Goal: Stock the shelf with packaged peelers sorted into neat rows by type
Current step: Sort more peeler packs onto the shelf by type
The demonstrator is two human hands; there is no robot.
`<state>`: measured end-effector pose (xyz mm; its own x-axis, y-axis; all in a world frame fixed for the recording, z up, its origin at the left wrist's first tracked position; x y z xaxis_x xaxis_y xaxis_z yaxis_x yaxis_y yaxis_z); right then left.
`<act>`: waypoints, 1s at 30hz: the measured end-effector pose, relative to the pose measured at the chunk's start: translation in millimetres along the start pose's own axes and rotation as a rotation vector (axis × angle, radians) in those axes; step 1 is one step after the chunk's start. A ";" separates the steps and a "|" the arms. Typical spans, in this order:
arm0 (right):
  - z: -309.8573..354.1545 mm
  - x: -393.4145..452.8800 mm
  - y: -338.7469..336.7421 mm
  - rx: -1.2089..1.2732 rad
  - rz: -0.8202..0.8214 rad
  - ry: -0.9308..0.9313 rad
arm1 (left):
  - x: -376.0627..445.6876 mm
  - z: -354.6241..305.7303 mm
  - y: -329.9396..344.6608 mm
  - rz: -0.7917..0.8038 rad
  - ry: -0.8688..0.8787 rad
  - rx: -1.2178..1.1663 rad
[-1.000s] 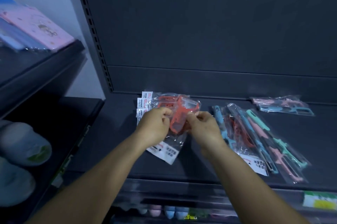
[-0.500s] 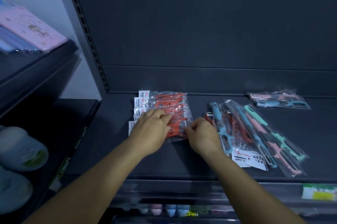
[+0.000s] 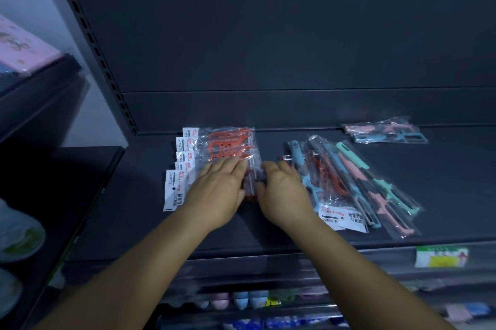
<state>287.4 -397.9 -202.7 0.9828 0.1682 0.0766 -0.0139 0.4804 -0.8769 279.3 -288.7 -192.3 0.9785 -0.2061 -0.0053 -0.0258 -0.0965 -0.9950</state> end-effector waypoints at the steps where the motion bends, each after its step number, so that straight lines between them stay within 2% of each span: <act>1: -2.4 -1.9 -7.1 -0.014 -0.011 -0.022 | 2.2 -9.4 -2.7 -0.012 0.017 -0.019; 5: -25.8 -9.0 -39.4 -0.051 -0.081 -0.040 | 16.4 -54.1 -5.6 -0.030 0.081 -0.118; 10: -79.8 -16.3 -71.1 -0.173 -0.091 0.022 | 33.6 -102.1 11.6 0.084 0.083 -0.196; 13: -112.0 -19.7 -76.4 -0.215 -0.013 0.065 | 40.4 -119.7 22.8 0.146 0.037 -0.220; 16: -134.1 -21.7 -78.8 -0.222 0.060 0.064 | 46.1 -130.5 26.6 0.136 -0.024 -0.232; 24: -175.1 -22.2 -104.5 -0.286 0.049 0.054 | 51.7 -164.9 31.7 0.101 -0.088 -0.425; 28: -188.7 -18.8 -110.7 -0.288 0.010 0.093 | 55.2 -165.3 33.9 0.103 -0.213 -0.411; 30: -181.4 -17.7 -110.4 -0.266 -0.042 0.037 | 58.1 -169.3 35.4 0.122 -0.278 -0.366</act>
<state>305.0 -610.0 -193.2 0.9877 0.1185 0.1024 0.0713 0.2421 -0.9676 300.6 -469.0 -211.0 0.9802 0.0261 -0.1963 -0.1657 -0.4352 -0.8850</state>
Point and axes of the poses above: each hand's wrist, its own x-axis towards the middle knuckle, its own y-axis out of the palm, z = x × y, the point moved 7 cm from there along x, towards the middle knuckle, and after that the axes turned 5 degrees about -y, right-handed, at the moved point
